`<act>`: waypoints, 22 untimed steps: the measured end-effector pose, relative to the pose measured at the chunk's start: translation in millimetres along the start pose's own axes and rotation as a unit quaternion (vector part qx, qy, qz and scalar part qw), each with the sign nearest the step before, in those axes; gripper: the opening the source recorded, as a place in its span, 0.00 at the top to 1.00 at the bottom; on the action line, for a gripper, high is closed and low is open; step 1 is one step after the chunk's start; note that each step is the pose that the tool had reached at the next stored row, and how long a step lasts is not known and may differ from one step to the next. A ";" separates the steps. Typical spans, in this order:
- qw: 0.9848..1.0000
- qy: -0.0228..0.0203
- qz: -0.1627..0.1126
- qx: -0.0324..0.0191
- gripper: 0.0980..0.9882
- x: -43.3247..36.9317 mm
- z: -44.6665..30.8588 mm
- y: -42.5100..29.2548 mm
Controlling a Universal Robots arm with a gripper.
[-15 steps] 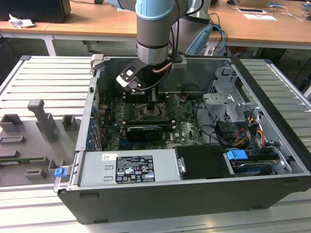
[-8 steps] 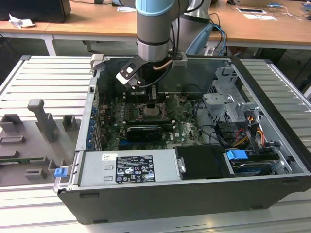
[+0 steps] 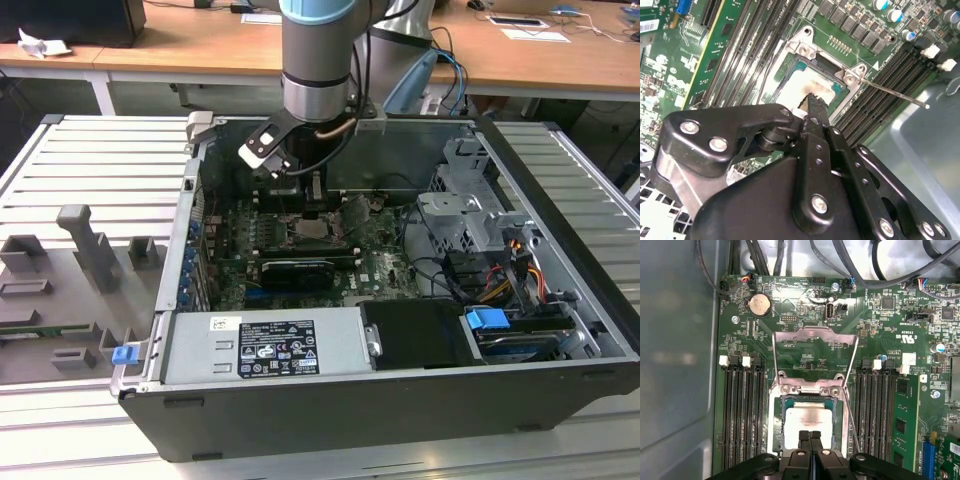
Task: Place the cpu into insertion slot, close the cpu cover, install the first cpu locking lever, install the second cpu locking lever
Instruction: 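Close the cpu cover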
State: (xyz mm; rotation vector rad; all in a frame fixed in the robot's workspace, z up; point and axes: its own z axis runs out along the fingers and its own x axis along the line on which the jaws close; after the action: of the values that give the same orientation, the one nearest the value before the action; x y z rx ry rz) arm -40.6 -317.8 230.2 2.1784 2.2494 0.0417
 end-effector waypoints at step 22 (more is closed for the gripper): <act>1.000 0.000 0.000 0.000 0.99 1.4 -18.9 0.6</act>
State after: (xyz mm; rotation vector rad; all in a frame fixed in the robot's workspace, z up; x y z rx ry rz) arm -40.6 -316.6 249.1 2.1783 2.2495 0.0418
